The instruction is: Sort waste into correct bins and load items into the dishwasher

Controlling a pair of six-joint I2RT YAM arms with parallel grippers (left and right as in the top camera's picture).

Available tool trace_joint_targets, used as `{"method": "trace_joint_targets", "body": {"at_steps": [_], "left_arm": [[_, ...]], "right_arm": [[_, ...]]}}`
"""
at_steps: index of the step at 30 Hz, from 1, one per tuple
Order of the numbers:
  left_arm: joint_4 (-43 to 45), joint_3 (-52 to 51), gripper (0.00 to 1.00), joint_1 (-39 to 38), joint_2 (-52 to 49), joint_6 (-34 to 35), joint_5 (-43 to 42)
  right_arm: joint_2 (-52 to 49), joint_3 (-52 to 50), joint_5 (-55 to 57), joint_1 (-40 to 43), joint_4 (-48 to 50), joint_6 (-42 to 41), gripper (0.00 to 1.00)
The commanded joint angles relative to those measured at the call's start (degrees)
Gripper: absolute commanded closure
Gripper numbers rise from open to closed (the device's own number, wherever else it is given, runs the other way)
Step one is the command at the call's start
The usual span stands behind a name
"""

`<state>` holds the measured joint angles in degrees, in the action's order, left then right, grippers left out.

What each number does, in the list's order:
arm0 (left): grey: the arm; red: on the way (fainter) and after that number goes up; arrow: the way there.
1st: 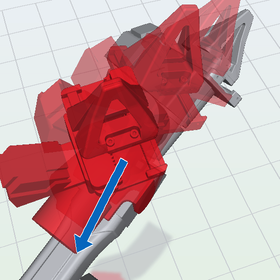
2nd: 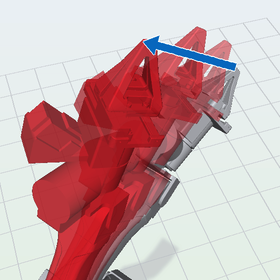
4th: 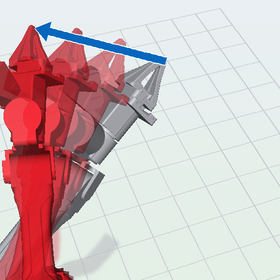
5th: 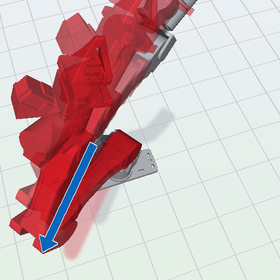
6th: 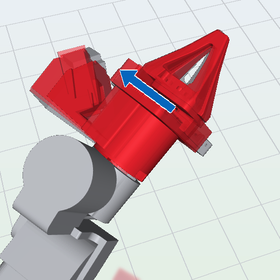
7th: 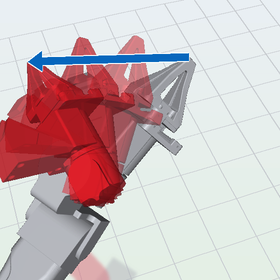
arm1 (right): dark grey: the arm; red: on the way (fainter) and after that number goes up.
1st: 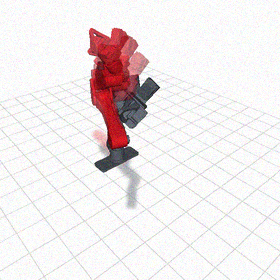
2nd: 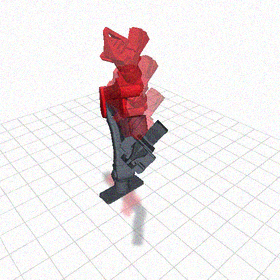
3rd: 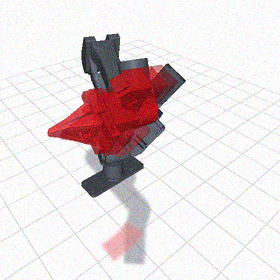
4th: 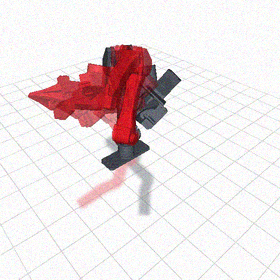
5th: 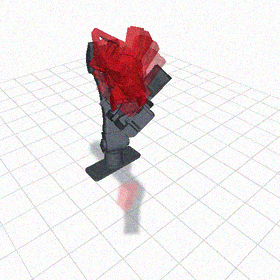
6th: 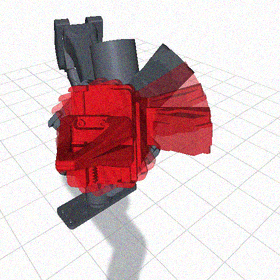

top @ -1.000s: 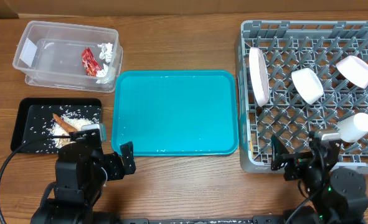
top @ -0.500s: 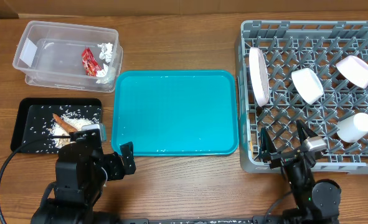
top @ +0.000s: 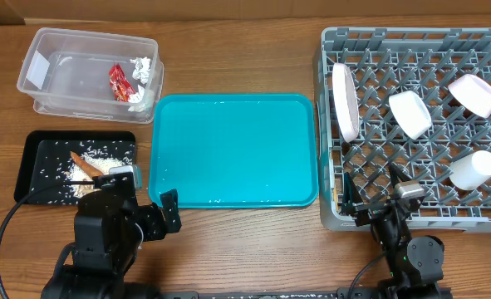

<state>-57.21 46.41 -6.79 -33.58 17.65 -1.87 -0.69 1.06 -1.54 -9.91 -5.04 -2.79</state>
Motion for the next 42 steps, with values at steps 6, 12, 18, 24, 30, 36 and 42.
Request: {"method": "trace_joint_targets", "body": {"at_steps": [6,12,18,24,30,36,42], "left_arm": [[0.2,0.0,0.0,-0.4,0.2,0.4,0.6],[0.2,0.0,0.0,-0.4,0.2,0.4,0.6],[0.2,0.0,0.0,-0.4,0.2,0.4,0.6],[0.2,0.0,0.0,-0.4,0.2,0.4,0.6],[0.3,-0.5,0.0,-0.5,2.7,0.2,2.9],[7.5,-10.0,0.0,0.0,11.3,0.1,5.4],[23.5,-26.1,0.0,0.4,22.0,0.1,5.5]], "right_arm": [[0.5,-0.6,0.0,-0.5,0.3,-0.2,0.0],[0.5,-0.6,0.0,-0.5,0.3,-0.2,0.0],[0.5,-0.6,0.0,-0.5,0.3,-0.2,0.0],[0.5,-0.6,0.0,-0.5,0.3,-0.2,0.0],[0.5,-0.6,0.0,-0.5,0.3,-0.2,0.0],[0.5,-0.6,0.0,-0.5,0.3,-0.2,0.0],[0.5,-0.6,0.0,-0.5,0.3,-0.2,0.0]]}}
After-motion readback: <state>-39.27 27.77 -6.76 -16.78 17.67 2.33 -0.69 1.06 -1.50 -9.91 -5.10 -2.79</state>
